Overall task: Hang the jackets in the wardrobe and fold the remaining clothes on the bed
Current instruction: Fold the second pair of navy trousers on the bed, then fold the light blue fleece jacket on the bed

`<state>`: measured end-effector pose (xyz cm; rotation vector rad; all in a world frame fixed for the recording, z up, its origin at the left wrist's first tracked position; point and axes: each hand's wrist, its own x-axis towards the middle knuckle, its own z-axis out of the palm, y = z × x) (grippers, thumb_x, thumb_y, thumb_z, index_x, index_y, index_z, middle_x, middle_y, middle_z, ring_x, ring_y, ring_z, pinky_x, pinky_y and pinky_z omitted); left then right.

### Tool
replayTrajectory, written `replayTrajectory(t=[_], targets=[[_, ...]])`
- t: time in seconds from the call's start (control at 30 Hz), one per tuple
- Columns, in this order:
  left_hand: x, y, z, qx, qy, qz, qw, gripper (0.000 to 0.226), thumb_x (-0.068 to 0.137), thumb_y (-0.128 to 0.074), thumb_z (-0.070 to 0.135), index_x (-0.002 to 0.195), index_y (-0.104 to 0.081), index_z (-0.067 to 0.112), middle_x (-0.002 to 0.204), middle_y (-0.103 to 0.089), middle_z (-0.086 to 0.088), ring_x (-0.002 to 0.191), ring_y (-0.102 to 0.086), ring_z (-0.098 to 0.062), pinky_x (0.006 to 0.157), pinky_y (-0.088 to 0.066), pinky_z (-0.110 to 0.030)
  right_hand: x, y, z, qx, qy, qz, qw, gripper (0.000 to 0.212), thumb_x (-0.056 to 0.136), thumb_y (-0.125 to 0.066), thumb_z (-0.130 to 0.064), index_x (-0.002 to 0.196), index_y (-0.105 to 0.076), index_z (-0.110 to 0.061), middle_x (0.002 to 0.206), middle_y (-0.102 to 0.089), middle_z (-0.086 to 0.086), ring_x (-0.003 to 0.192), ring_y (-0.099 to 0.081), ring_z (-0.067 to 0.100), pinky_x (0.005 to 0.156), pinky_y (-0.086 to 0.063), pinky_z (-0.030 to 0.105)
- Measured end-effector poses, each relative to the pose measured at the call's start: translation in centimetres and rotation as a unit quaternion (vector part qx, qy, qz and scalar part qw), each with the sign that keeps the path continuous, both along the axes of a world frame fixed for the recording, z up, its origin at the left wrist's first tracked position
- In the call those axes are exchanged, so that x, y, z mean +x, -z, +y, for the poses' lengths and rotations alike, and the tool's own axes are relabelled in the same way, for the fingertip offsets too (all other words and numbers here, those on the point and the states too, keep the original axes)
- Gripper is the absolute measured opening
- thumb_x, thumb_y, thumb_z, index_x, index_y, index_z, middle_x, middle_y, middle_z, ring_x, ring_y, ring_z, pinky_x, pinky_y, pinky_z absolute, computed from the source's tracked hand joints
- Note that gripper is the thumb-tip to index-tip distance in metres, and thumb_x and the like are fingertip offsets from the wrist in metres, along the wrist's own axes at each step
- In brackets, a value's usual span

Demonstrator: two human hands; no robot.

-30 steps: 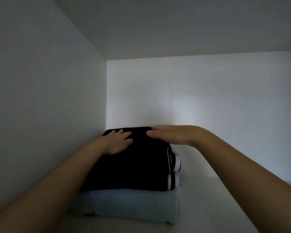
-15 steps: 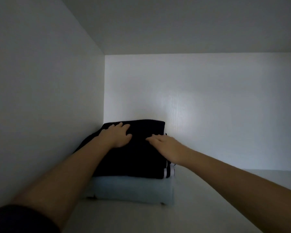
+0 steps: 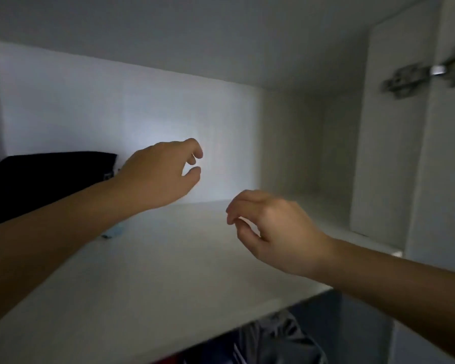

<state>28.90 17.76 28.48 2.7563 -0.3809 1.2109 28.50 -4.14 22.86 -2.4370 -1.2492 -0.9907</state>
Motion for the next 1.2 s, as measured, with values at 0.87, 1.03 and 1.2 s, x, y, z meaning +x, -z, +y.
replayTrajectory(t=[0.87, 1.03, 1.2], targets=[[-38.3, 28.9, -69.0, -0.067, 0.692, 0.315, 0.646, 0.018, 0.093, -0.054, 0.029, 0.107, -0.063, 0.024, 0.096, -0.067, 0.015, 0.093, -0.062, -0.001, 0.08, -0.054, -0.032, -57.9, 24.0, -50.4, 0.251, 0.709, 0.03, 0.659, 0.012, 0.086, -0.059, -0.011, 0.091, -0.069, -0.016, 0.104, -0.066, -0.007, 0.087, -0.062, 0.008, 0.066, -0.047, 0.02], [-43.8, 32.7, -80.3, -0.028, 0.734, 0.394, 0.552, 0.011, 0.092, -0.058, 0.024, 0.101, -0.065, 0.025, 0.091, -0.067, 0.017, 0.086, -0.061, 0.004, 0.077, -0.052, -0.024, -64.1, 28.0, -57.0, 0.317, 0.787, 0.027, 0.53, 0.011, 0.087, -0.059, -0.014, 0.092, -0.068, -0.018, 0.104, -0.063, -0.01, 0.09, -0.061, 0.009, 0.071, -0.051, 0.032], [-49.9, 35.1, -89.7, 0.052, 0.767, 0.435, 0.47, 0.008, 0.092, -0.059, 0.026, 0.096, -0.064, 0.031, 0.088, -0.066, 0.02, 0.08, -0.059, 0.011, 0.068, -0.043, -0.008, -70.3, 30.1, -61.9, 0.353, 0.831, 0.011, 0.429, 0.011, 0.089, -0.057, -0.014, 0.092, -0.068, -0.017, 0.103, -0.061, -0.013, 0.079, -0.054, -0.001, 0.064, -0.047, 0.027]])
